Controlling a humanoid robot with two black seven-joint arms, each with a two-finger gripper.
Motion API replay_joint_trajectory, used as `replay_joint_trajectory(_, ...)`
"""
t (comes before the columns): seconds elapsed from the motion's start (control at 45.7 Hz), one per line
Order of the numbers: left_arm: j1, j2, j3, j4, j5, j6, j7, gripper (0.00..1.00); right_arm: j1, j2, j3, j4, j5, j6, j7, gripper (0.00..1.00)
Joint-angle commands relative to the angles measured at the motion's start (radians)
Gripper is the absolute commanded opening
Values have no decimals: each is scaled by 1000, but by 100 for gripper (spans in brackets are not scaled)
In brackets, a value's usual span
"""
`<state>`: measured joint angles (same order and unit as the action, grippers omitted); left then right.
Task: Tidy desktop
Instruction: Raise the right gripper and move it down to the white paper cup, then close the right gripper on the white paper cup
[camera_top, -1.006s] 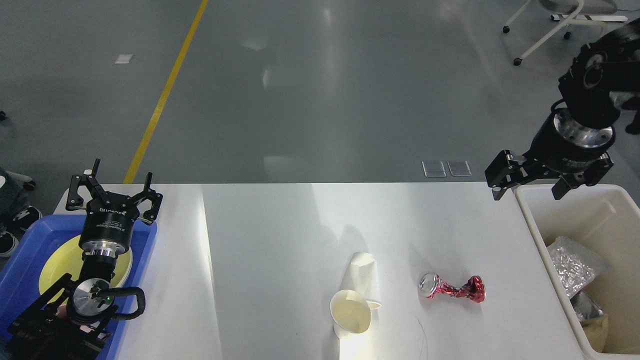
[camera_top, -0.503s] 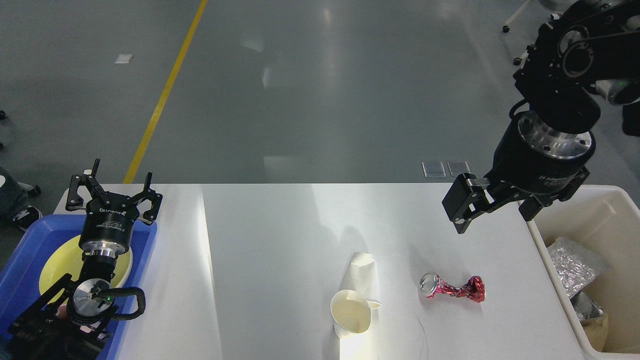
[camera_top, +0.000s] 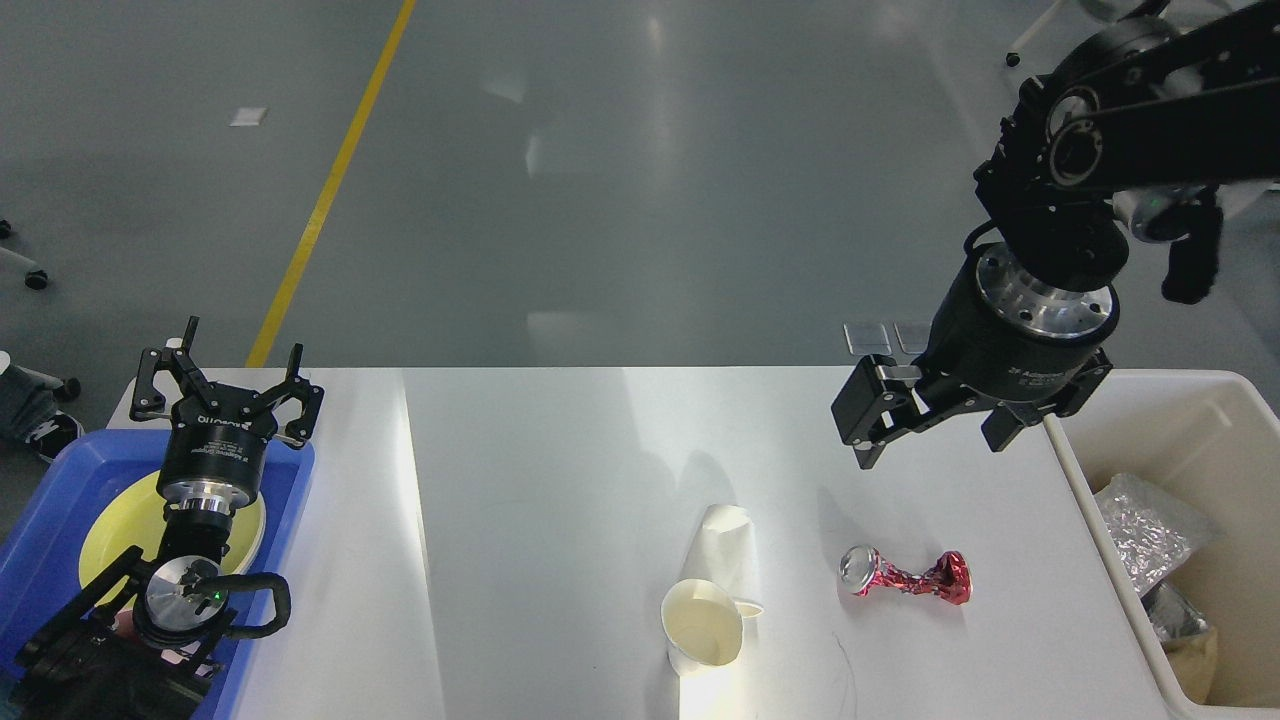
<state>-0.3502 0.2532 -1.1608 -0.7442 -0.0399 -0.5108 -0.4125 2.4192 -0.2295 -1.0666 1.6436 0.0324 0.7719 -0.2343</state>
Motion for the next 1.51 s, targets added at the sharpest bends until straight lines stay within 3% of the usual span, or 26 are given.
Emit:
replay_joint_trajectory(0.0, 0, 0, 1, 0, 0, 0, 0, 97, -150, 19, 74, 1, 15, -106, -3, 99)
replay_joint_trajectory(0.328, 0, 0, 1, 0, 0, 0, 0, 97, -500, 127, 234, -34, -8, -496, -8, 98)
replay_joint_trajectory(0.503, 0, 0, 1, 0, 0, 0, 0, 97, -641, 235, 234, -105, -112, -569, -8, 98)
replay_joint_trajectory(0.743, 0, 0, 1, 0, 0, 0, 0, 97, -772, 257, 223, -169, -181, -638, -8, 96)
replay_joint_trajectory(0.896, 0, 0, 0, 0, 0, 0, 0, 97, -890, 302, 212, -289, -212, -655, -10, 93)
replay_joint_trajectory(1.028, 0, 0, 1, 0, 0, 0, 0, 97, -942, 312, 212, -320, -212, -675, -8, 70)
replay_joint_trajectory(1.115, 0, 0, 0, 0, 0, 0, 0, 97, -947, 314, 212, -320, -206, -691, -8, 60)
replay_joint_trajectory(1.29, 0, 0, 0, 0, 0, 0, 0, 97, -947, 311, 212, -318, -195, -694, -8, 0)
replay_joint_trajectory(1.487, 0, 0, 0, 0, 0, 0, 0, 97, -950, 311, 212, -315, -198, -695, -8, 0)
